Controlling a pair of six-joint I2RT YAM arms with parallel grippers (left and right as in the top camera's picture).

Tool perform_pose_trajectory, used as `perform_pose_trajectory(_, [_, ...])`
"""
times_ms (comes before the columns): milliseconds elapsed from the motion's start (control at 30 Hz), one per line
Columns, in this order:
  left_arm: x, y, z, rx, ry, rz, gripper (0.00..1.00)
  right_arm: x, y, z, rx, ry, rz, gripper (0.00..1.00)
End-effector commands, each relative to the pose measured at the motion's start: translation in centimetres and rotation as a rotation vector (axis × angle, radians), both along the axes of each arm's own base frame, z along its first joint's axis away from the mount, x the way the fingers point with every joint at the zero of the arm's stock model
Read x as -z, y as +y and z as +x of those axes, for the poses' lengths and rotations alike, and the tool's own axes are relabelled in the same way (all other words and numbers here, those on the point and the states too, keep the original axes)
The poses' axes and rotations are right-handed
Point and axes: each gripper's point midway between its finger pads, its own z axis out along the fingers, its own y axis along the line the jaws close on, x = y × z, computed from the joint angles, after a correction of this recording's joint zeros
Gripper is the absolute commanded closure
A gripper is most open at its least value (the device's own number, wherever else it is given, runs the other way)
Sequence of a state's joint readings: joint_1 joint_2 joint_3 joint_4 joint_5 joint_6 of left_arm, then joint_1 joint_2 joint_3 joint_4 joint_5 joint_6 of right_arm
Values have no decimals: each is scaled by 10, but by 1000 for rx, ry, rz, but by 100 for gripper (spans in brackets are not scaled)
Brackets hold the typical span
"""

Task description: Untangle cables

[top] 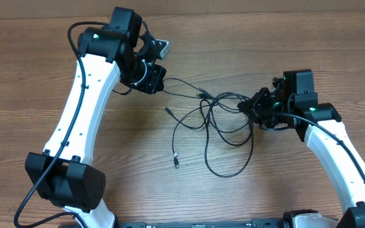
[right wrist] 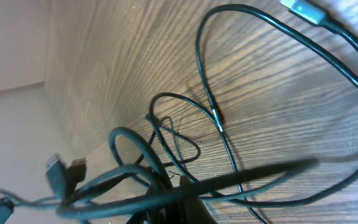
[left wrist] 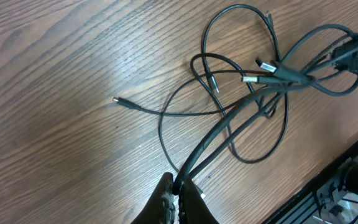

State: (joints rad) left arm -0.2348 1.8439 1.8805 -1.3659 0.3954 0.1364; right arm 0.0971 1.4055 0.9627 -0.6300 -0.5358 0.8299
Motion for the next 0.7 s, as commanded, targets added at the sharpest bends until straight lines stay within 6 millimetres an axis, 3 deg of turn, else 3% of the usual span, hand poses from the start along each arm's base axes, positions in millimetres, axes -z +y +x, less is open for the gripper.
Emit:
perform_pose_trajectory(0, [-14, 16, 4, -58, -44, 21, 96, -6, -7, 6, -35, -60, -27, 96])
perform_pose_trajectory(100, [-13, 26, 9, -116, -41, 41, 96, 1, -15, 5, -22, -55, -87, 96])
perform_pose_trajectory(233, [-12, 36, 14, -193, -31, 53, 96, 21, -48, -2, 68, 15, -275, 96])
perform_pose_trajectory(367, [-13, 36, 14, -197, -29, 48, 96, 28, -56, -9, 86, 56, -318, 96])
perform_pose_trajectory(467, [-14, 30, 13, -187, -20, 17, 96, 13, -26, -5, -81, -47, -195, 96])
perform_pose_trajectory(600, [-17, 20, 13, -167, -26, -17, 96, -50, 48, -22, -488, -342, 195, 96])
perform_pose_trajectory(667, [-19, 15, 13, -154, -32, -32, 96, -71, 64, -33, -584, -410, 314, 96])
